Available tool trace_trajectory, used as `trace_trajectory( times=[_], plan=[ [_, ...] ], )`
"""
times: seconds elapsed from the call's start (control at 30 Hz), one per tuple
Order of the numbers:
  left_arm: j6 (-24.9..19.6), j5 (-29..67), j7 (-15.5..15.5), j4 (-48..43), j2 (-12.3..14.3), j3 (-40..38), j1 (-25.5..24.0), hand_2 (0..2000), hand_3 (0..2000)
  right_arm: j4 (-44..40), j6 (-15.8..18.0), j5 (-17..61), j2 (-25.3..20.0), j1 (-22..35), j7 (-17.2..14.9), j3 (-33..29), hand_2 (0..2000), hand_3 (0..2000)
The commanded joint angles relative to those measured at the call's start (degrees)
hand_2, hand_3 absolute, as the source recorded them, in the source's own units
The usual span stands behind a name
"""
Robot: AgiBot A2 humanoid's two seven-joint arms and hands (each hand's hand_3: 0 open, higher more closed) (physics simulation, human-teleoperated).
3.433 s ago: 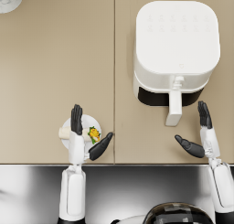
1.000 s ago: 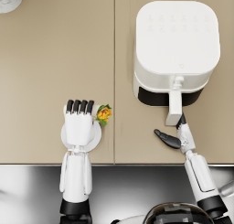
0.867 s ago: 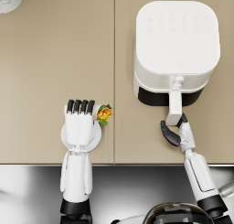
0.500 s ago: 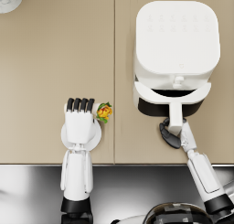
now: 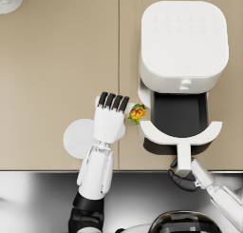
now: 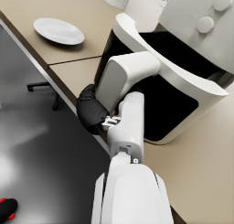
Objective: Pick up the chicken rolls and place it into the air fryer
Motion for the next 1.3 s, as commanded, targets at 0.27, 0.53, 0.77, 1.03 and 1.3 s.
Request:
trace_trajectory(
  times=[0.27,0.53,0.77,1.03,1.3],
  plan=[
    [0.0,0.0,0.01,3.05,6.58,10.83,8.76,2000,2000,5.68,-2.08,-0.11,4.46,-3.67,0.09,1.76,2000,2000],
    [0.04,-0.04,-0.01,9.59,8.19,20.65,13.36,2000,2000,5.97,-3.48,-0.14,4.88,-3.9,0.05,2.65,2000,2000],
    [0.94,0.03,0.01,10.7,7.61,21.34,11.42,0,693,5.62,-4.17,-0.14,4.51,-4.01,0.01,2.77,2000,2000],
    [2.46,0.04,0.07,-9.02,-2.34,6.34,-3.07,0,0,5.22,-4.01,-0.15,4.27,-3.98,-0.01,2.8,2000,2000],
    [2.77,0.02,0.08,-12.63,-3.8,-9.73,-9.65,0,0,8.8,1.55,-0.14,-16.13,1.26,0.14,5.5,2000,2000]
  ],
)
